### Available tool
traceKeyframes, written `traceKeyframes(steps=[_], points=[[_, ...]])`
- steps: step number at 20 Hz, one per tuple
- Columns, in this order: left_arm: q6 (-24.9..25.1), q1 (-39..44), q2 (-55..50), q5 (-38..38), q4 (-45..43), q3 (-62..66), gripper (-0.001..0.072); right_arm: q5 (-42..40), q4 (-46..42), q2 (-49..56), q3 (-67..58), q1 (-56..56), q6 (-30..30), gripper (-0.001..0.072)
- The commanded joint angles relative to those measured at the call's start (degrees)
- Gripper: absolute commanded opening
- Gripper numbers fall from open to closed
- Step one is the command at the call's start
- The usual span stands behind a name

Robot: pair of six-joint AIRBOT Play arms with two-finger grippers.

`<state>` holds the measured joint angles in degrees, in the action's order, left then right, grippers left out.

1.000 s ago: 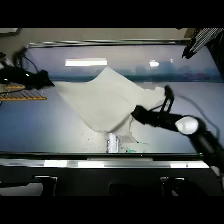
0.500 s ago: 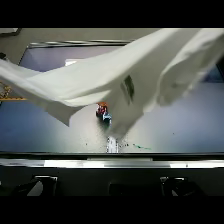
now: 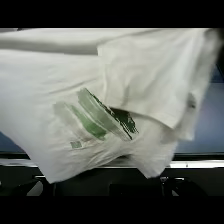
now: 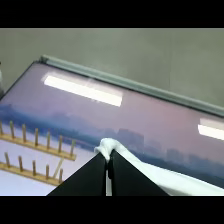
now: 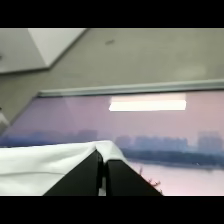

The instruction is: Fold the clothes and pants, and hang the long-sleeved shirts on hangers.

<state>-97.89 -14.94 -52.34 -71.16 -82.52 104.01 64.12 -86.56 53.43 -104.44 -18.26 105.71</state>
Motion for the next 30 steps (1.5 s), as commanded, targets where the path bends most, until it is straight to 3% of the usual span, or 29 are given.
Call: traceKeyframes(steps=[1, 3, 8, 13, 15, 17, 18, 20, 21, 22, 27, 30], points=[[2.14, 0.94, -10.64, -0.31, 0.87, -4.70, 0.0011, 3.74, -5.79, 14.34, -0.17, -0.02, 0.70, 0.0028], [4.13, 3.45, -20.68, 0.61, 0.83, -6.58, 0.0011, 2.45, -1.95, 24.68, -0.17, 1.51, 1.73, 0.0027], [4.85, 8.98, -44.70, 4.98, 0.87, -6.62, 0.0011, -3.30, 23.78, 47.04, -0.20, 10.49, 1.44, 0.0029], [2.01, 11.74, -55.63, 6.14, 0.87, -6.58, 0.0011, -6.21, 27.63, 57.09, -0.20, 11.17, 1.77, 0.0030], [1.60, 12.22, -56.61, 6.29, 1.18, -6.58, 0.0012, -5.68, 27.65, 58.64, -0.20, 11.23, 1.90, 0.0043], [1.64, 12.52, -56.63, 5.99, 1.51, -6.23, 0.0019, -5.03, 27.65, 58.51, -0.24, 11.32, 1.62, 0.0227], [1.95, 12.48, -56.59, 5.01, 1.49, -5.35, 0.0093, -4.02, 27.96, 57.99, -0.24, 11.65, 0.39, 0.0321], [5.01, 11.63, -56.19, 1.68, 1.46, -2.29, 0.0328, 1.29, 28.59, 55.67, -0.24, 14.23, -4.94, 0.0422], [6.73, 10.80, -55.58, -0.35, 1.53, -0.68, 0.0362, 5.70, 28.61, 53.99, -0.24, 16.52, -8.15, 0.0498], [7.06, 9.46, -54.18, -1.60, 1.60, 0.11, 0.0390, 9.86, 28.59, 52.37, -0.24, 19.26, -11.04, 0.0507], [9.64, 1.77, -43.91, -3.85, 6.32, -3.48, 0.0390, 28.26, 28.44, 46.60, 1.25, 34.03, -22.49, 0.0504], [9.62, -2.78, -35.58, -3.37, 7.30, -12.31, 0.0389, 28.96, 30.14, 42.95, 11.15, 38.38, -26.40, 0.0428]])
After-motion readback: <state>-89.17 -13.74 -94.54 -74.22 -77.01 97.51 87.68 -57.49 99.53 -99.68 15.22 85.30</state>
